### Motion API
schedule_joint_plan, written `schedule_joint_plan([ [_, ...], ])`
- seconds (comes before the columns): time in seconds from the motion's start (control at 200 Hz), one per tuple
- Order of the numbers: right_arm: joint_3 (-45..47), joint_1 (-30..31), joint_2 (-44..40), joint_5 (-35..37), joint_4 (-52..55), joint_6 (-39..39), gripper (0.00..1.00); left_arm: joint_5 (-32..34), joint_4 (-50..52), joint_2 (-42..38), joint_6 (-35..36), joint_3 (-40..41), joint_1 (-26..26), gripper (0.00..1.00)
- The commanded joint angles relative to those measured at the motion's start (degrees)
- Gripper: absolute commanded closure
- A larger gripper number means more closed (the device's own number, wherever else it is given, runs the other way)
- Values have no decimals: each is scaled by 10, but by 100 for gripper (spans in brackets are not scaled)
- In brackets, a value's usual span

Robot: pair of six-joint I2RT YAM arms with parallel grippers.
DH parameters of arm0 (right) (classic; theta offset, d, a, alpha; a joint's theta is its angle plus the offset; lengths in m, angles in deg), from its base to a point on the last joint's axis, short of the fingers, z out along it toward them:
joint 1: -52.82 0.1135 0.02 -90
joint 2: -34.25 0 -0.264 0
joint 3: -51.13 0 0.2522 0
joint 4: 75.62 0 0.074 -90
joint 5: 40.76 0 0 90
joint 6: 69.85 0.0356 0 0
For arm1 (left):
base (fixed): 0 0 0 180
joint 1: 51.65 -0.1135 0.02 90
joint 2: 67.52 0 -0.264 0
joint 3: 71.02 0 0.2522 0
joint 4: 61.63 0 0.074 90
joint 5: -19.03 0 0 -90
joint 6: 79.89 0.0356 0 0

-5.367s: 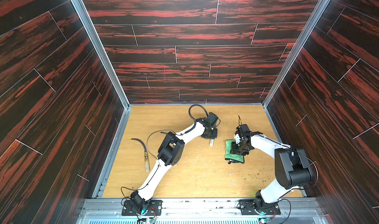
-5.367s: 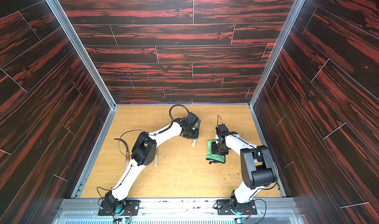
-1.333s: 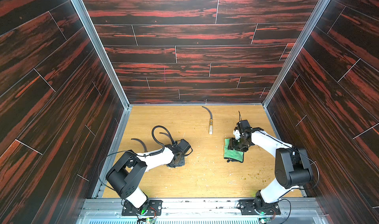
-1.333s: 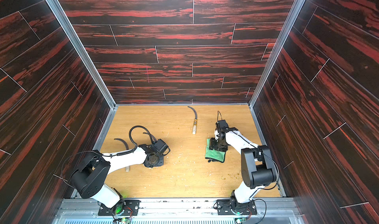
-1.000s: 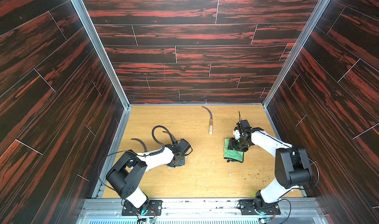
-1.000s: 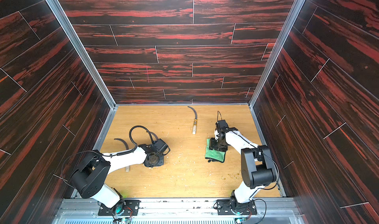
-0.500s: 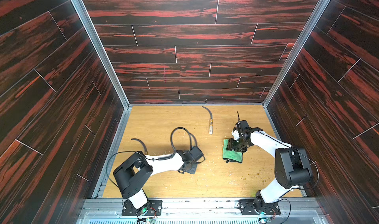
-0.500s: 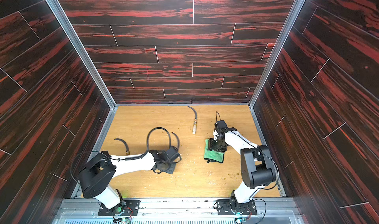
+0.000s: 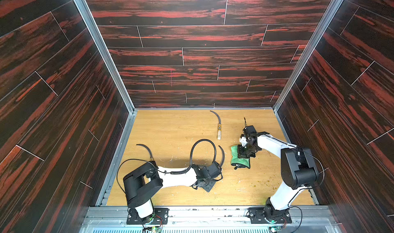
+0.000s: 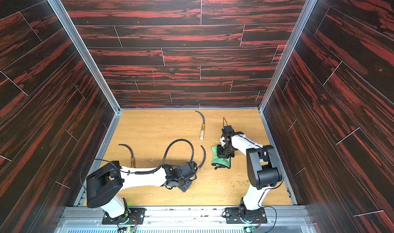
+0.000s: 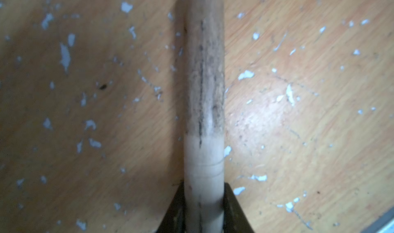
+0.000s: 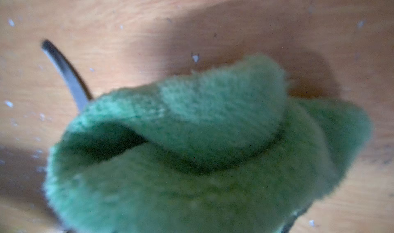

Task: Wipe small sickles with rags
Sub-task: Pick up the rag from the center of the board, then wipe the small sickle.

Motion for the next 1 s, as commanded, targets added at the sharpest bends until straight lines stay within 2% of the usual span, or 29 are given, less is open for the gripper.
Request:
schedule_joint_plan([
  [0.0, 20, 4, -56, -18, 19, 1, 99, 10, -17, 15, 22, -8, -1, 100],
  [0.2, 29, 14, -172, -17, 81, 13, 100, 53, -62, -2, 27, 21, 0, 100],
  [0.371, 25, 67, -206, -38, 95, 41, 100, 68, -104, -25, 28, 48, 3, 100],
  [0.566, 14, 132, -157, -71, 47, 77, 100, 71, -138, -43, 28, 71, 3, 100],
  [0.741, 1, 152, -110, -100, 1, 98, 100, 72, -146, -55, 33, 80, 7, 100],
  [0.992, -24, 161, -40, -98, -13, 92, 100, 83, -146, -75, 41, 83, 10, 100],
])
